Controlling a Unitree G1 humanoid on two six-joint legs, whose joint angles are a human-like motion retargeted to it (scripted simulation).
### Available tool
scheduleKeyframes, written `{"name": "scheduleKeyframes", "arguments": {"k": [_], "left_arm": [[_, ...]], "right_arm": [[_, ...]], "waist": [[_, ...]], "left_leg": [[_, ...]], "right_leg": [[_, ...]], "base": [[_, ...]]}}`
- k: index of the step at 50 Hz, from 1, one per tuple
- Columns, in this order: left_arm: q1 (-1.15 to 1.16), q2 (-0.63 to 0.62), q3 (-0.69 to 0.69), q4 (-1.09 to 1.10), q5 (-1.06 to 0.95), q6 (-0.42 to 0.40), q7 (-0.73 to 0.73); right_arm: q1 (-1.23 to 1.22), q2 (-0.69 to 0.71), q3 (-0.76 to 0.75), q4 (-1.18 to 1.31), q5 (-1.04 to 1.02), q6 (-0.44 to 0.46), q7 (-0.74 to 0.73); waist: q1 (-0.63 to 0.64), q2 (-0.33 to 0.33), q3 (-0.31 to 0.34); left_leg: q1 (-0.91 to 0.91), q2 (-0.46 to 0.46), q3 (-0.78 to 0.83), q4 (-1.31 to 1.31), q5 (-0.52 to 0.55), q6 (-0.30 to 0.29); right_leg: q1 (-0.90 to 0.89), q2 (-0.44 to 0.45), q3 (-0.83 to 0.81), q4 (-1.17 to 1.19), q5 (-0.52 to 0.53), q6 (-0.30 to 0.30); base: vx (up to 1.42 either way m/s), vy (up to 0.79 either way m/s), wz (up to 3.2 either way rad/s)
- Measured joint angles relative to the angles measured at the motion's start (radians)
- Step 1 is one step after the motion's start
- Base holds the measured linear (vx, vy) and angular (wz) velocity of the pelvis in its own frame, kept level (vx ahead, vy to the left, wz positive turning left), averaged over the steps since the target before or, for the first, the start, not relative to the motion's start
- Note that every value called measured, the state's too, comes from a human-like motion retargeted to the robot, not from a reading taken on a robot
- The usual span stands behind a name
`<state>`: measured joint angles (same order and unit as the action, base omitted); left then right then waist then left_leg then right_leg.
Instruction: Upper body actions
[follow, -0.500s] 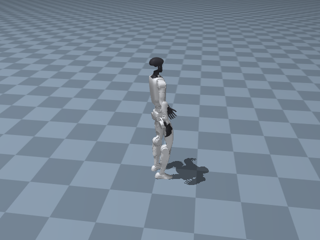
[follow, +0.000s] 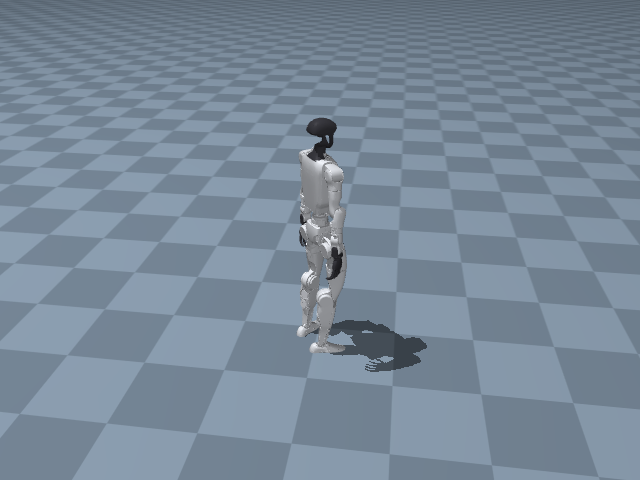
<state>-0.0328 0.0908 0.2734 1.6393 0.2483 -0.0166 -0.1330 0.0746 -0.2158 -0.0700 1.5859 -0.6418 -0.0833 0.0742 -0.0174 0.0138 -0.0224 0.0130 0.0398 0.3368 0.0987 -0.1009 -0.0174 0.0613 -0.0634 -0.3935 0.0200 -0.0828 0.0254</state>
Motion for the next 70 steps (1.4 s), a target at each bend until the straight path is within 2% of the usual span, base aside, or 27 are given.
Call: {"name": "scheduleKeyframes", "arguments": {"k": [5,15,31,38,43,48,52,55,57,60,61,65,70], "left_arm": [[0.063,-0.005,0.028,0.003,-0.027,0.013,0.011],[0.146,0.004,-0.054,-0.019,0.068,0.017,-0.03],[0.098,-0.012,-0.096,-0.033,0.09,0.013,-0.009],[0.078,-0.002,-0.095,-0.08,0.088,0.008,-0.033],[0.101,0.012,-0.057,-0.136,0.121,-0.011,-0.047],[0.163,0.025,0.009,-0.153,0.097,-0.016,-0.038],[0.227,0.045,0.054,-0.122,0.05,0.002,-0.037],[0.278,0.069,0.057,-0.09,0.026,0.017,-0.039],[0.308,0.081,0.066,-0.06,0.042,0.033,-0.054],[0.349,0.086,0.092,-0.006,0.076,0.058,-0.074],[0.365,0.083,0.099,0.008,0.079,0.06,-0.077],[0.43,0.058,0.137,0.034,0.097,0.064,-0.054],[0.464,0.044,0.172,0.038,0.101,0.069,-0.061]], "right_arm": [[0.002,0.005,0.012,-0.005,-0.036,0.011,-0.032],[-0.018,0.028,0.017,-0.047,0.021,0.001,0.027],[-0.034,0.025,0.047,-0.092,0.001,-0.028,0.056],[-0.035,0.001,0.032,-0.036,-0.007,-0.026,0.012],[-0.07,-0.024,-0.014,0.082,0.085,-0.003,-0.019],[-0.113,-0.026,-0.013,0.104,0.187,-0.016,-0.026],[-0.183,0.008,0.032,0.062,0.204,-0.001,-0.002],[-0.248,0.038,0.056,0.014,0.255,-0.014,0.043],[-0.301,0.061,0.063,-0.024,0.292,-0.014,0.085],[-0.377,0.1,0.05,-0.1,0.318,-0.014,0.132],[-0.399,0.112,0.053,-0.131,0.336,-0.021,0.156],[-0.466,0.146,0.078,-0.251,0.43,-0.047,0.237],[-0.506,0.146,0.092,-0.311,0.425,-0.087,0.238]], "waist": [[-0.005,0.01,-0.012],[-0.008,0.014,-0.031],[-0.013,0.012,-0.045],[-0.025,0.025,-0.033],[-0.026,0.037,-0.027],[-0.001,0.029,-0.005],[0.018,0.007,0.029],[0.085,-0.026,0.076],[0.14,-0.031,0.095],[0.227,-0.019,0.13],[0.245,-0.019,0.142],[0.303,-0.041,0.152],[0.365,-0.076,0.166]], "left_leg": [[0.001,0.01,0.002,-0.006,0.002,-0.006],[0.012,0.02,0.019,-0.01,-0.003,-0.011],[0.009,0.011,0.014,-0.032,-0.006,-0.001],[-0.001,0.02,0.0,-0.023,-0.009,-0.007],[-0.016,0.041,-0.005,0.036,-0.031,-0.025],[-0.084,0.074,-0.024,0.229,-0.026,-0.048],[-0.231,0.141,-0.084,0.547,0.184,-0.057],[-0.4,0.129,-0.177,0.802,0.335,0.035],[-0.507,0.181,-0.174,0.977,0.262,0.035],[-0.653,0.338,-0.105,1.215,0.159,0.094],[-0.702,0.361,-0.106,1.281,0.139,0.1],[-0.9,0.364,-0.109,1.47,0.098,0.096],[-0.978,0.376,-0.008,1.548,0.066,0.116]], "right_leg": [[-0.002,0.012,0.001,-0.002,-0.004,-0.006],[-0.009,0.025,0.019,0.001,-0.004,-0.013],[-0.05,0.031,0.06,0.028,-0.004,-0.018],[-0.058,0.039,0.071,0.04,-0.012,-0.025],[-0.04,0.044,0.056,0.033,-0.02,-0.034],[-0.011,0.028,0.043,0.028,-0.029,-0.048],[0.008,0.0,0.021,0.029,-0.033,-0.06],[0.023,-0.031,0.031,0.033,-0.025,-0.063],[0.027,-0.028,0.041,0.031,-0.016,-0.07],[0.038,-0.011,0.068,0.035,-0.01,-0.087],[0.044,-0.01,0.075,0.034,-0.008,-0.092],[0.044,-0.04,0.102,0.033,-0.003,-0.095],[0.058,-0.1,0.116,0.049,-0.01,-0.088]], "base": [[0.0,0.0,0.0],[0.0,0.0,0.0],[-0.01,-0.01,-0.07],[-0.07,-0.05,-0.08],[-0.07,-0.07,0.16],[-0.08,-0.09,0.17],[-0.18,-0.11,0.33],[-0.23,-0.15,-0.07],[-0.16,-0.09,-0.39],[-0.12,-0.05,-0.5],[-0.07,-0.03,-0.49],[-0.04,0.01,-0.37],[0.04,0.03,-0.22]]}}
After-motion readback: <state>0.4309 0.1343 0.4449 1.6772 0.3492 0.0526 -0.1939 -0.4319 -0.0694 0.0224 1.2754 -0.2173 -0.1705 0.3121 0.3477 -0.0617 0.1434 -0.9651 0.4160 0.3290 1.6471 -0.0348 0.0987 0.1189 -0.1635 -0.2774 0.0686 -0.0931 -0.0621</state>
